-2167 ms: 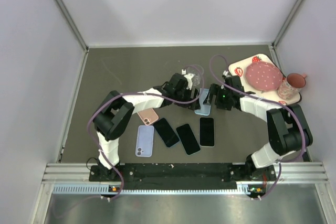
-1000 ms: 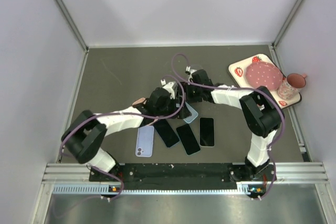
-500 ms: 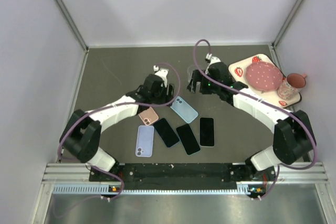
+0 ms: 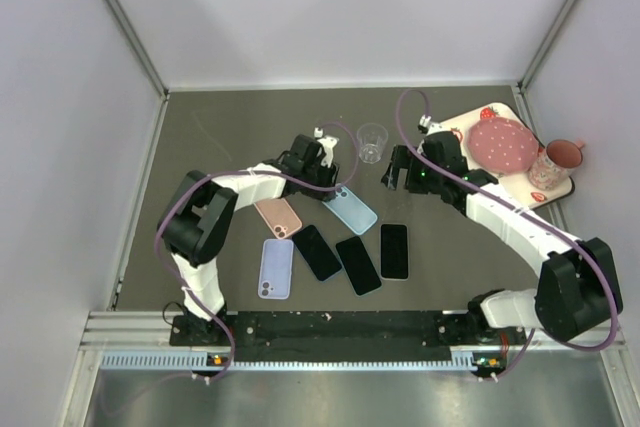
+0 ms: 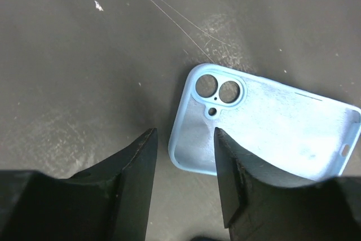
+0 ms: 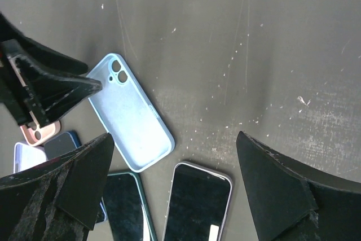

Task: Put the phone into the phone case

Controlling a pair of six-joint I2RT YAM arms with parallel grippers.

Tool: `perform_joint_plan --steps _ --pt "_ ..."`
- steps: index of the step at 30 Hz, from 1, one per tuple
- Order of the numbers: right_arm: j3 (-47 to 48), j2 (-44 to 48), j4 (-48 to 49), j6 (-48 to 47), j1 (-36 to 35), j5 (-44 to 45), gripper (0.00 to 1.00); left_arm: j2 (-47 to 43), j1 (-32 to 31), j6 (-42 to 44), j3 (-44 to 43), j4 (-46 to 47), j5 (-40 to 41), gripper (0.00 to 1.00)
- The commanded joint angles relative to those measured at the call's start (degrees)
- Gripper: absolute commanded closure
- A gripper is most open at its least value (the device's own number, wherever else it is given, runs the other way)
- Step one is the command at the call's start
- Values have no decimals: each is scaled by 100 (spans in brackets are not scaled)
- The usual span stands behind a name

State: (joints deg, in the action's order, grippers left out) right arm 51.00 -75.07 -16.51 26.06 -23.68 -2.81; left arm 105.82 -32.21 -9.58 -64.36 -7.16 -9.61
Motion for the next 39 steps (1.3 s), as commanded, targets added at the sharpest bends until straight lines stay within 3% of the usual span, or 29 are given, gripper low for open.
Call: perform_joint_plan --steps 1,6,10,11,12,21,33,36,37,38,39 --pt "24 168 34 -22 48 -193 10 289 39 45 -375 180 -112 52" --pt "111 159 25 -31 48 -246 10 448 39 -78 -428 162 -6 65" --pt "147 150 25 -40 48 -308 10 387 39 -254 -367 75 186 82" --pt "147 150 17 -40 48 -308 10 352 39 -324 -350 -48 257 98" --pt "147 150 25 -23 48 -334 10 317 30 -490 -332 -118 344 100" --pt "217 36 25 -14 48 -484 10 -228 30 -1598 108 -689 1169 100" --pt "182 -61 61 48 48 -624 10 -562 30 -2179 222 -945 1821 100" --pt "182 -78 61 30 48 -651 10 -694 13 -2171 292 -963 1866 90" --pt "191 -17 60 22 48 -668 10 -921 -57 -2118 362 -1076 2136 41" --pt "173 1 60 39 48 -677 10 -1019 -66 -2109 397 -1068 2269 28" --pt "164 36 69 39 48 -686 10 -1237 -84 -2118 502 -1042 2314 25"
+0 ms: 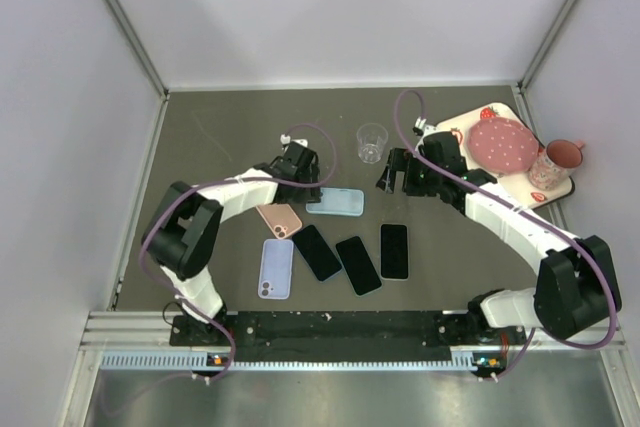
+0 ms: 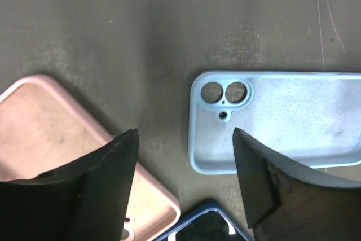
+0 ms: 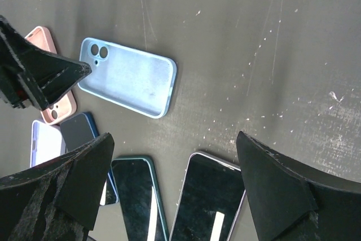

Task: Put the phone into the phone case

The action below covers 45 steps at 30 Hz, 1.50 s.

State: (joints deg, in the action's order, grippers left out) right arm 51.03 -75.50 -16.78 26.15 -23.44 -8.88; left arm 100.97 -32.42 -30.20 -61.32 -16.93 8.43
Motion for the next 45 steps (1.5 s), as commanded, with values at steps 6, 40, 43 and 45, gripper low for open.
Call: perform_joint_plan --steps 6,40,43,45 --pt "127 247 52 57 24 -131 10 -1859 -62 435 699 548 74 22" --pt "-698 640 -71 346 -486 -377 11 -3716 597 1412 1438 -127 -3118 22" --pt "-997 1001 -361 513 -486 -158 10 -3567 588 1359 1553 172 -3970 23" --pt "-1226 1370 -624 724 -486 62 10 -3375 571 1262 1614 417 -4270 23"
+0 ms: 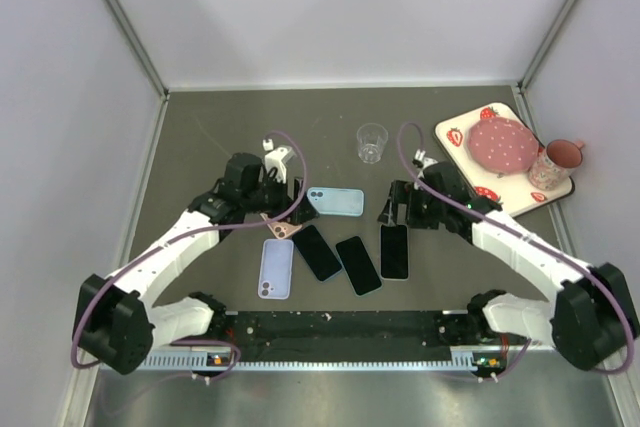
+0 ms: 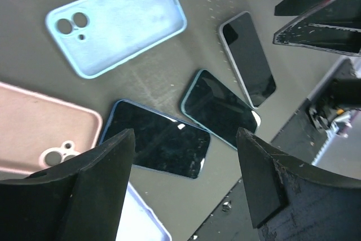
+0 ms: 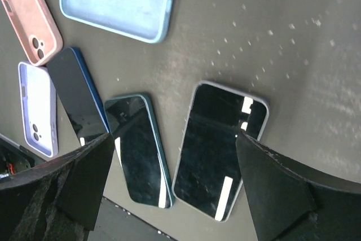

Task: Put the phone into the phone case

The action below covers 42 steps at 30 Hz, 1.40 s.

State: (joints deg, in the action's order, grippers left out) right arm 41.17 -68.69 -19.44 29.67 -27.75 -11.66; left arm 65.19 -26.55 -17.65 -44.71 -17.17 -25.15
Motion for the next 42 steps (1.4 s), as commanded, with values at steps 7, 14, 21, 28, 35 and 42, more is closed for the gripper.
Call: perform_joint_plan --steps 7,14,21,28,35,42 --pt "-1039 1655 -956 1338 -55 437 11 889 -324 -19 -310 873 -922 23" --pt "-1611 2376 -1457 2103 -55 252 10 2303 -921 -28 -1284 1216 -878 24" --pt "-1884 3027 -1791 2561 -108 68 11 3649 -1327 -37 -2489 1330 -1080 24" --pt "-2226 3107 -1765 2991 -416 -29 10 4887 -1520 95 -3587 1260 -1387 25" --pt "-2569 3124 -1072 3352 -425 -336 10 5531 -1775 209 -4072 1023 -1599 27" --pt "-3167 2713 449 3853 -442 -627 10 5628 -1810 130 -3800 1110 -1590 29"
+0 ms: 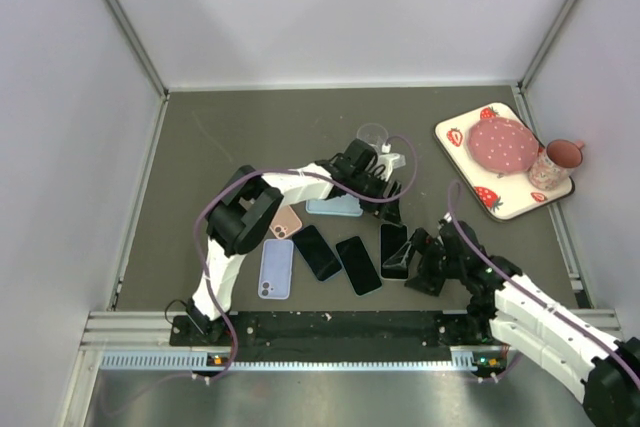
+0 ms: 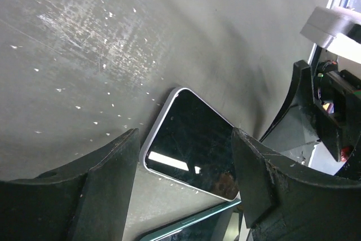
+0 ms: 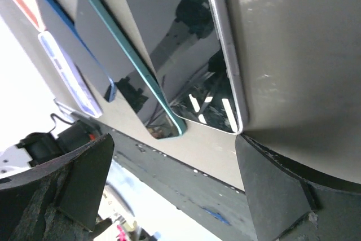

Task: Put the phone into the phone case

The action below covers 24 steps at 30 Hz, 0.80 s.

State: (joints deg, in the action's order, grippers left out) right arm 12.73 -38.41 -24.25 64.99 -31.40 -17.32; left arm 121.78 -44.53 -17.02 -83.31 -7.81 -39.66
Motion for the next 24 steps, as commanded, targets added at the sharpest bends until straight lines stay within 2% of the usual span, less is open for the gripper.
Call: perform_joint_plan --steps 1,6,14,24 --pt "-341 -385 1192 356 -68 -52 10 -40 -11 67 139 184 -130 30" --pt "-236 -641 1379 365 -77 150 10 -242 -3 154 411 131 98 32" --pt "18 -465 1239 216 -68 853 9 -514 6 137 763 69 239 33" --pt "1089 -834 1195 -478 90 1372 7 -971 15 -187 1255 333 512 33"
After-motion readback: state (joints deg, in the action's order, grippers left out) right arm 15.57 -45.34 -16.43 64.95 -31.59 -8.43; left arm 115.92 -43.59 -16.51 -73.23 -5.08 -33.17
